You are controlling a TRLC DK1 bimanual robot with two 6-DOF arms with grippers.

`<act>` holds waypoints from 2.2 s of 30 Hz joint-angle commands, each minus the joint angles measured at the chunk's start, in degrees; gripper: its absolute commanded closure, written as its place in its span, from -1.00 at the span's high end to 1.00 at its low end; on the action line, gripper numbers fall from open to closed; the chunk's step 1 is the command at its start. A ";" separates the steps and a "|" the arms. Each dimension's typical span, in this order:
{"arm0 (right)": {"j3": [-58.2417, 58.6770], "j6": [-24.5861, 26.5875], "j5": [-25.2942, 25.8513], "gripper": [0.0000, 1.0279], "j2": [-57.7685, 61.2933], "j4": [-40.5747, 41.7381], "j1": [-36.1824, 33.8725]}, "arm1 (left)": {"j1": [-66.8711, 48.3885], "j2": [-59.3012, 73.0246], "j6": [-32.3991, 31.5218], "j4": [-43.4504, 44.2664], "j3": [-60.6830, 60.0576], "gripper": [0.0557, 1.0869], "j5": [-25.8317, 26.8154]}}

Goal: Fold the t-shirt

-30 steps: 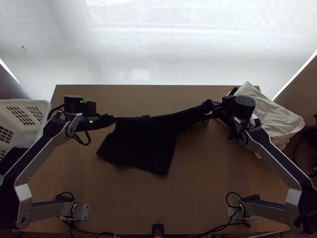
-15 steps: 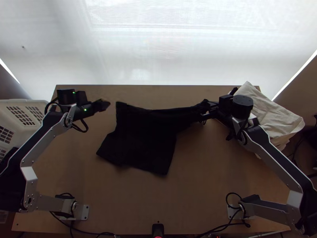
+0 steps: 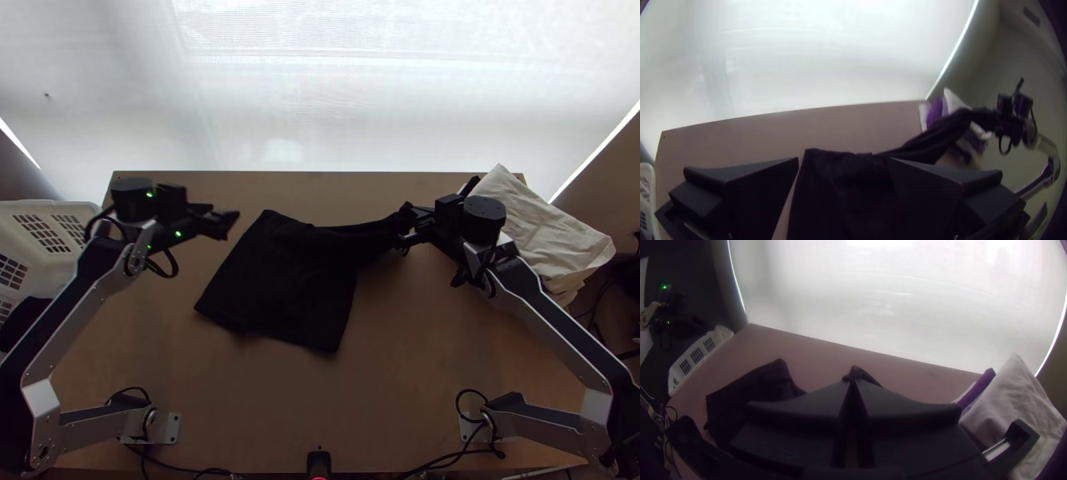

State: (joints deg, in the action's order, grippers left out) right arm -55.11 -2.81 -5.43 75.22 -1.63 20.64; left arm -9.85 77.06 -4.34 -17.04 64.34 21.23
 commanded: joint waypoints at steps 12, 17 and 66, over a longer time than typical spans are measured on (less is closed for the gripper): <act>3.43 -1.67 1.21 -0.93 -2.01 2.95 -0.08 | -34.27 -2.79 35.89 -5.29 -13.36 0.89 -6.91; 3.78 -2.82 1.48 -0.93 -2.10 4.44 -0.17 | -40.08 -1.56 41.69 2.18 -15.12 0.89 -8.49; 4.84 -3.96 1.83 -0.93 -2.10 7.69 -3.77 | -47.28 17.43 43.98 23.98 -17.67 0.60 -10.25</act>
State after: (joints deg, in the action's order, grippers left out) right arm -50.37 -6.83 -3.66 73.28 5.98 17.21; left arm -59.40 91.83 39.29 5.78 45.54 11.05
